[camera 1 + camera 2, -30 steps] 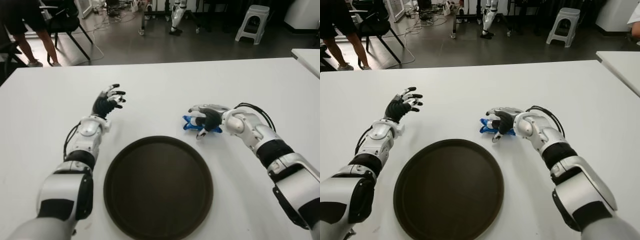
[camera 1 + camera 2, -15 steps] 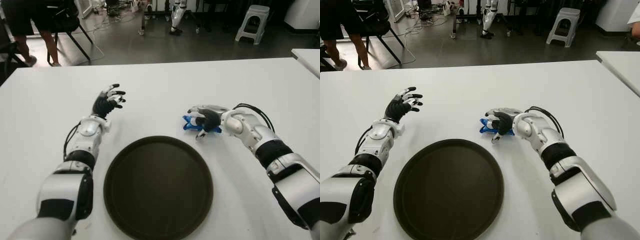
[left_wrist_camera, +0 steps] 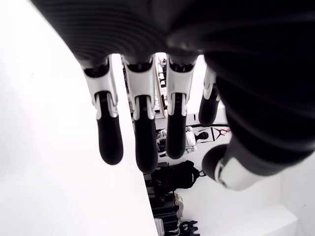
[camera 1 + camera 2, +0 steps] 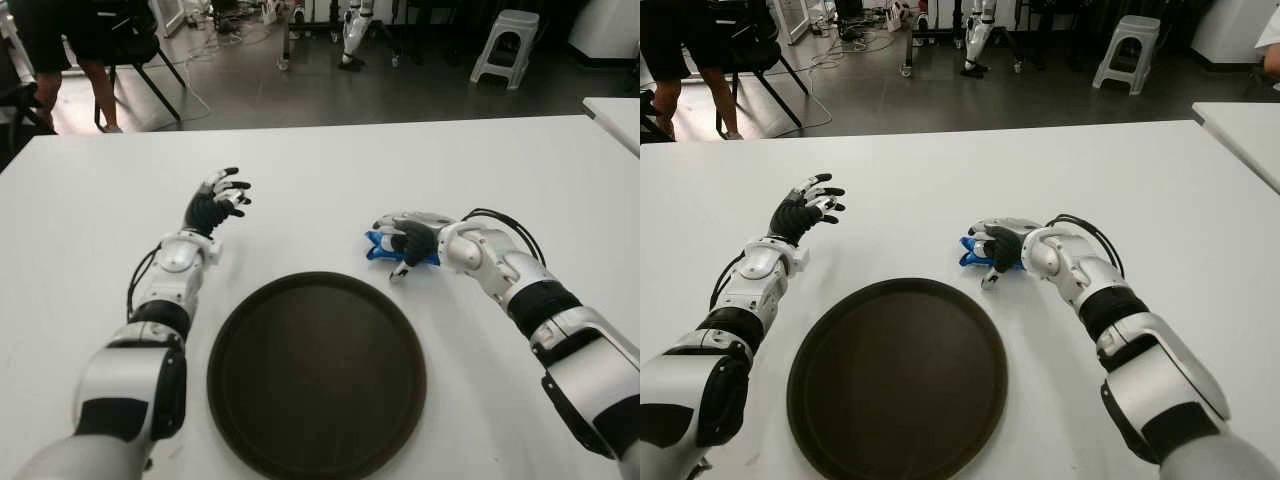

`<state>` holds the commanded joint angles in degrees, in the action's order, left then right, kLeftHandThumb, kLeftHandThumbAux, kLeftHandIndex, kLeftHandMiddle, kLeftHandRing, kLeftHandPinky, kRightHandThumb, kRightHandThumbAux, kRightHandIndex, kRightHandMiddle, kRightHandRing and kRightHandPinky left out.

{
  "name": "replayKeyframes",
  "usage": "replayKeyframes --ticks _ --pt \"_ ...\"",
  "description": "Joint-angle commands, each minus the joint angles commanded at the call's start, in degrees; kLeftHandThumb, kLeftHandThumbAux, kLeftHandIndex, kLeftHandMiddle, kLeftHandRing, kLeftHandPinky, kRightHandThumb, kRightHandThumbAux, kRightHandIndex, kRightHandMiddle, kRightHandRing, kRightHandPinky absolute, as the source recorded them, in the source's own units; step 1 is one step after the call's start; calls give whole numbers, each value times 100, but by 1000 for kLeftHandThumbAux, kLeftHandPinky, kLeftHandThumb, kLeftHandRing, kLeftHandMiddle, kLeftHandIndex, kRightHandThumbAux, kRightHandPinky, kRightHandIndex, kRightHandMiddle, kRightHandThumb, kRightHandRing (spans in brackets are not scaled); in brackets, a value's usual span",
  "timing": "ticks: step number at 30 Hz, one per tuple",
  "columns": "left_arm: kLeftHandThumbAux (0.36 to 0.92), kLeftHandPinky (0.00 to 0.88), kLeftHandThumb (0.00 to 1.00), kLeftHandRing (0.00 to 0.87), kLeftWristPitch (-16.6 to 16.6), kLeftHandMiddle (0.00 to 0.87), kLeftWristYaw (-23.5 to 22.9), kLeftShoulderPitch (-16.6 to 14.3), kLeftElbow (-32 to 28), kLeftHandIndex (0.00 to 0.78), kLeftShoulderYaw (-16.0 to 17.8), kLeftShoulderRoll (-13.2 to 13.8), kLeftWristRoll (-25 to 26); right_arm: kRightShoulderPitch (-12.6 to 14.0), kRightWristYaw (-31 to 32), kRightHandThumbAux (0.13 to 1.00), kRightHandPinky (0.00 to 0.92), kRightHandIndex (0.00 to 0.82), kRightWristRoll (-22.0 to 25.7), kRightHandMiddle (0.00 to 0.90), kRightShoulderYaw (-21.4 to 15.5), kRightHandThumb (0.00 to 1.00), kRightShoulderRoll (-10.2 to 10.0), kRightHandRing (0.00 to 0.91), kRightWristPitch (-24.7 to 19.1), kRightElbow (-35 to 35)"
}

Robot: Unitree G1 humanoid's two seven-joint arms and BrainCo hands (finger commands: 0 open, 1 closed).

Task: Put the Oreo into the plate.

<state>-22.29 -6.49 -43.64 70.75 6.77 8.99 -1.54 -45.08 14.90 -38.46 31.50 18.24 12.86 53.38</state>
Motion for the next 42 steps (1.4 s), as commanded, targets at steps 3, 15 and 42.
replayKeyframes --ticks 3,15,42 --pt "657 413 227 355 -21 301 8 8 -4 167 -9 3 -9 8 -25 782 71 70 7 88 -3 0 -7 62 16 8" --pt "664 393 207 349 -30 306 5 10 2 168 -37 16 -14 0 -127 767 63 70 0 85 23 0 -41 65 103 100" --pt "677 396 230 347 -21 305 -28 -1 18 172 -3 4 38 -83 -515 791 85 74 -23 89 113 0 -331 71 465 962"
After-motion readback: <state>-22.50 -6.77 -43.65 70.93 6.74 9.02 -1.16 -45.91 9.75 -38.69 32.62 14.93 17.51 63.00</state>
